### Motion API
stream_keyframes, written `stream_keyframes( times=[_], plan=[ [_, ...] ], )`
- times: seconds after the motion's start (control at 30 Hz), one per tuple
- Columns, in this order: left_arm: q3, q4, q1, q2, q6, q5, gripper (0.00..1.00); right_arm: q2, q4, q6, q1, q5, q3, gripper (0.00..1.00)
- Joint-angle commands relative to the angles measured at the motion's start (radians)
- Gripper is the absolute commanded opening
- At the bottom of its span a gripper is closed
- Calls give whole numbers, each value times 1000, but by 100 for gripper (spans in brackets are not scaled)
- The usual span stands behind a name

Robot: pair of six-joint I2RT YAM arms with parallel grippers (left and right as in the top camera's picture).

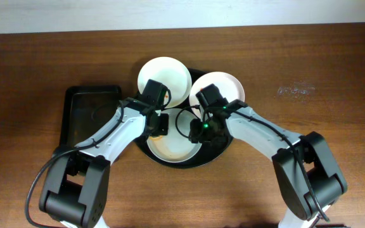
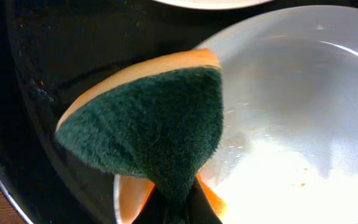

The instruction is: Clean dirty plates on tray and stack at the side

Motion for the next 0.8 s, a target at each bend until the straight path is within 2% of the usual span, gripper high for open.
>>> stream_keyframes(
  times=[0.0,0.13,0.17,0.3,0.37,0.47,0.53,0.63,0.77],
  plan=[
    [-10,8,0,10,13,5,1,-23,40,47,56,64,-38,46],
    [-10,9,0,10,13,5,1,-23,51,64,68,126,-56,23],
    [-10,9,0,10,13,5,1,-22,60,64,69,135,-64,4],
    [5,8,0,2,13,5,0,-47,61,62,58,136,-47,4],
    [37,-2,0,-32,17,33,1,-108,6,55,39,178,-14,4],
    [97,-10,0,-164,20,140,0,-248,-102,55,36,296,3,4],
    [107,-10,0,-247,19,166,4,-315,-192,56,26,381,3,4],
    [107,-12,-16,-301,19,166,5,-317,-308,56,-21,465,0,4],
    [106,10,-93,-297,20,136,6,-282,-286,55,-71,492,0,4]
  ],
)
